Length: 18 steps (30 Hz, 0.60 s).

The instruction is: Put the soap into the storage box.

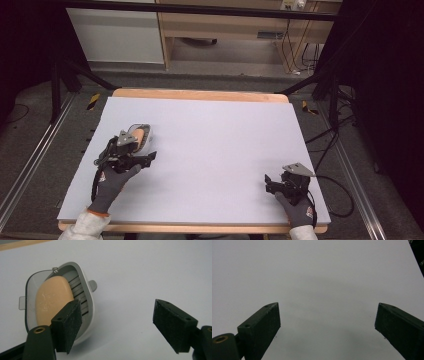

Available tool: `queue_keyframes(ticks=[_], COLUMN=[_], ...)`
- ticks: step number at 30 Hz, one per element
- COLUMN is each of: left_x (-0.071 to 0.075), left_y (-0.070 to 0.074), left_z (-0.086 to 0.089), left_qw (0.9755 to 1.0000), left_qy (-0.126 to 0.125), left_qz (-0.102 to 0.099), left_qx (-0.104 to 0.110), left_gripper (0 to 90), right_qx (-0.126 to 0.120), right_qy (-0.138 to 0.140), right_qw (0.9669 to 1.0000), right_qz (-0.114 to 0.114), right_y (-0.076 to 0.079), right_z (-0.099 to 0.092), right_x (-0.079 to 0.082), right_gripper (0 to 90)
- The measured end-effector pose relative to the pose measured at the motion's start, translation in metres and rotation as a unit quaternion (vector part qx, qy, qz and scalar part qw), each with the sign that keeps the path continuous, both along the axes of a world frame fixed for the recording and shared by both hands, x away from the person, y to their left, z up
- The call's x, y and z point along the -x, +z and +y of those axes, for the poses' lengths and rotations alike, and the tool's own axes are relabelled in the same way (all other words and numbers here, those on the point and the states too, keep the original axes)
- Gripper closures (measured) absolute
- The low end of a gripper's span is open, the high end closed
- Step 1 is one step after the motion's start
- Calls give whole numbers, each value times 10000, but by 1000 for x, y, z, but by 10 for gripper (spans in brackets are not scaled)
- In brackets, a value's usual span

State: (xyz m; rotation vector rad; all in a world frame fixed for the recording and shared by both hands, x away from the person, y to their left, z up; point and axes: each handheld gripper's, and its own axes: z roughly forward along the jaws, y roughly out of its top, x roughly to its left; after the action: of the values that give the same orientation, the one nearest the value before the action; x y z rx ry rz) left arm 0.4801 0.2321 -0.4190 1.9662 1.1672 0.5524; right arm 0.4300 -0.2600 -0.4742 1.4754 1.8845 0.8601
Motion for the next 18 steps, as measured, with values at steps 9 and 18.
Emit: queue_keyframes(ticks=[9, 18], left_x=[26, 48], left_y=[-15, -37], left_z=[14, 35], left_qw=[10000, 9996], left_qy=[43, 245], left_qz=[1, 147], left_qx=[19, -65], left_gripper=[205, 199], right_qx=[-7, 99], right_qy=[-185, -332], right_qw=[9998, 9994], right_qz=[-46, -65], right_y=[0, -1], right_z=[-6, -12], right_x=[1, 2], right_gripper=[54, 54])
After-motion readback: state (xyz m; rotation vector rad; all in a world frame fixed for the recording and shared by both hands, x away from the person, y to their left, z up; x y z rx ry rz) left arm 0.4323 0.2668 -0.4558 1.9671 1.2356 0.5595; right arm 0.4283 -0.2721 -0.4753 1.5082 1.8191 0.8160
